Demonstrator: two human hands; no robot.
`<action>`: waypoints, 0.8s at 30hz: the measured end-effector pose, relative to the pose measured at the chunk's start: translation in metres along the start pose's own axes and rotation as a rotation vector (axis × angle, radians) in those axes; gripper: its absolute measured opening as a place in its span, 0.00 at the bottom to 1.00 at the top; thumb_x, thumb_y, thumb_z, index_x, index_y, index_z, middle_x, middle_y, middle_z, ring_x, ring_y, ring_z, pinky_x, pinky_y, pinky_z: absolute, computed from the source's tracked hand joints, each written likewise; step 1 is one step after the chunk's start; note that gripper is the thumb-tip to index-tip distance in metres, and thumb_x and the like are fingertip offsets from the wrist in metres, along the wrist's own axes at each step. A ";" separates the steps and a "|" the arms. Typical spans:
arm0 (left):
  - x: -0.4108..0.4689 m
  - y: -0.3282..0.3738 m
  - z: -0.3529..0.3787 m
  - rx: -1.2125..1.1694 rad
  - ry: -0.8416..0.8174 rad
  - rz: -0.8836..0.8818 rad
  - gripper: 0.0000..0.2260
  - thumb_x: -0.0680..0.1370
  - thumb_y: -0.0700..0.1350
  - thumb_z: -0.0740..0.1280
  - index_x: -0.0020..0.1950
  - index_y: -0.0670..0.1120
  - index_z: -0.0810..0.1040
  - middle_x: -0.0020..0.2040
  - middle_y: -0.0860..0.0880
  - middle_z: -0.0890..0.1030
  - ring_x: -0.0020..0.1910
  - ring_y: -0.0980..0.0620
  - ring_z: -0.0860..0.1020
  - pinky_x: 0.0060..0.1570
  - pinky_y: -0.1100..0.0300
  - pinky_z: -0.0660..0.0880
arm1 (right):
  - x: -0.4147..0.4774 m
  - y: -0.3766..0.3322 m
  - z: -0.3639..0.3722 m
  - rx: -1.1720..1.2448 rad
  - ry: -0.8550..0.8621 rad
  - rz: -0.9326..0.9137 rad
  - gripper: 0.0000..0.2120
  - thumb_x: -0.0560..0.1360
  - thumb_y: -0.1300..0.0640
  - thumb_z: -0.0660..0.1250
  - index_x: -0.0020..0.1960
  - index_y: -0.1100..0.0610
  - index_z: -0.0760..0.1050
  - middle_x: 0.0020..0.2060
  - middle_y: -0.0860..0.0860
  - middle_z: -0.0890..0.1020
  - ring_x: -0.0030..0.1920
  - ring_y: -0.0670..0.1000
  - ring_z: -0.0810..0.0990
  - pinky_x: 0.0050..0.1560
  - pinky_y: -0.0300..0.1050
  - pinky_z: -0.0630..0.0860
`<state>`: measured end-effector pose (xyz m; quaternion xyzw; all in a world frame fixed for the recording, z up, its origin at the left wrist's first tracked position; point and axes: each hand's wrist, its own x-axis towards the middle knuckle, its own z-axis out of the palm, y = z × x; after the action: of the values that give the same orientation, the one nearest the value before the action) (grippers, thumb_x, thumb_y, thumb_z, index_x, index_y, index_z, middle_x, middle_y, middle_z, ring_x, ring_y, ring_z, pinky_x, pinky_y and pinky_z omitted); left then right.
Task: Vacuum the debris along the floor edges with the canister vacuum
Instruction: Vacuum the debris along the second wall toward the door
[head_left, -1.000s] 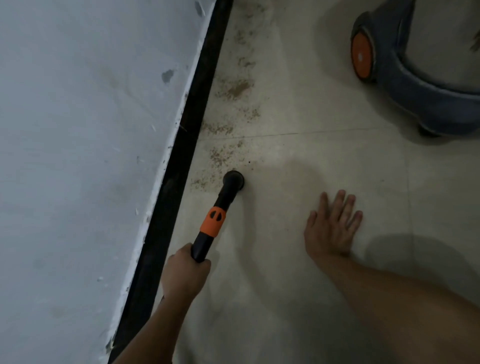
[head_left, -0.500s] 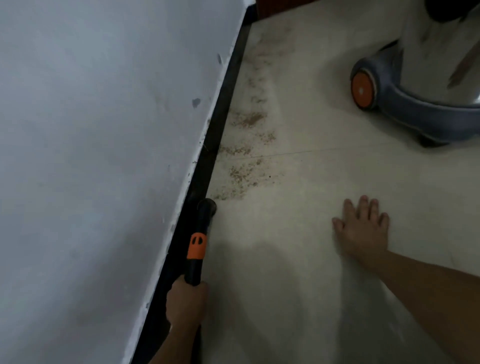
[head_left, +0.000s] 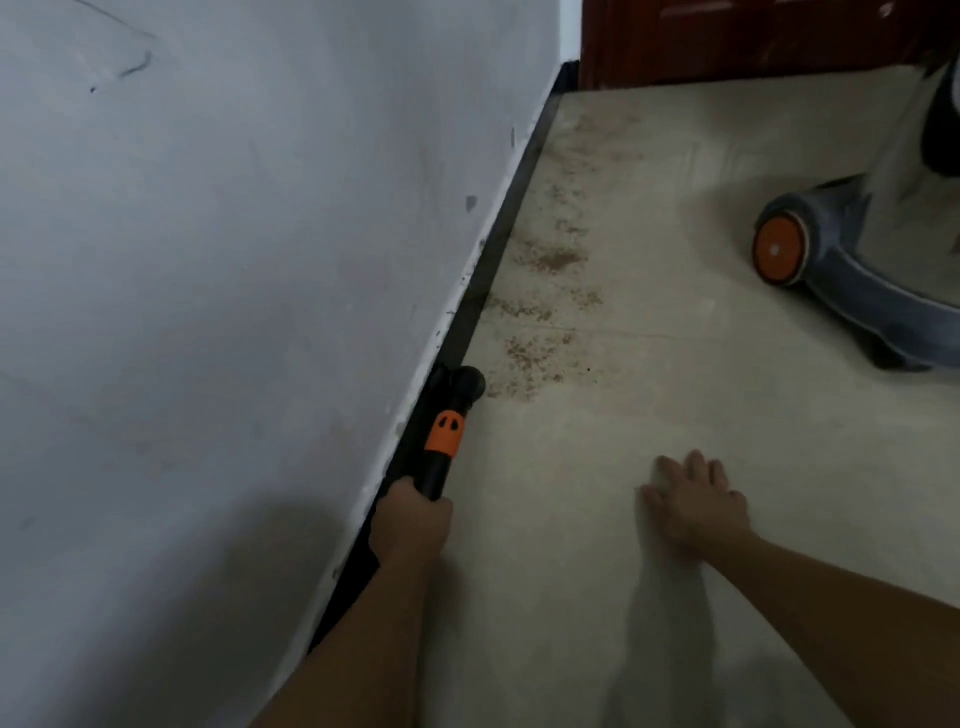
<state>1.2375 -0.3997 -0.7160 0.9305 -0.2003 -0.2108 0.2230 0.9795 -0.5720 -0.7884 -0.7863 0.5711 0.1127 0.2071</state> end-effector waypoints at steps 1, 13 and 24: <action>0.007 0.005 0.000 0.000 -0.002 0.000 0.15 0.74 0.43 0.69 0.59 0.42 0.75 0.48 0.41 0.79 0.45 0.41 0.78 0.45 0.52 0.77 | 0.001 0.008 0.003 -0.026 0.006 -0.019 0.27 0.81 0.38 0.50 0.77 0.47 0.54 0.79 0.56 0.51 0.78 0.61 0.49 0.72 0.61 0.58; 0.063 0.039 0.022 -0.076 -0.003 0.039 0.11 0.70 0.42 0.69 0.51 0.42 0.76 0.36 0.44 0.77 0.35 0.43 0.77 0.36 0.55 0.75 | 0.021 0.019 0.035 -0.040 0.257 0.004 0.34 0.78 0.35 0.40 0.80 0.49 0.49 0.80 0.56 0.49 0.79 0.59 0.43 0.76 0.61 0.44; 0.067 0.041 0.014 -0.268 -0.071 -0.146 0.04 0.70 0.33 0.69 0.43 0.37 0.76 0.28 0.40 0.74 0.23 0.47 0.71 0.26 0.57 0.71 | 0.025 0.020 0.032 -0.032 0.261 0.023 0.32 0.80 0.36 0.43 0.80 0.49 0.49 0.80 0.56 0.48 0.79 0.60 0.43 0.76 0.61 0.41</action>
<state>1.2745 -0.4689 -0.7274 0.8963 -0.1101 -0.2842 0.3222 0.9708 -0.5841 -0.8312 -0.7908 0.6004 0.0206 0.1172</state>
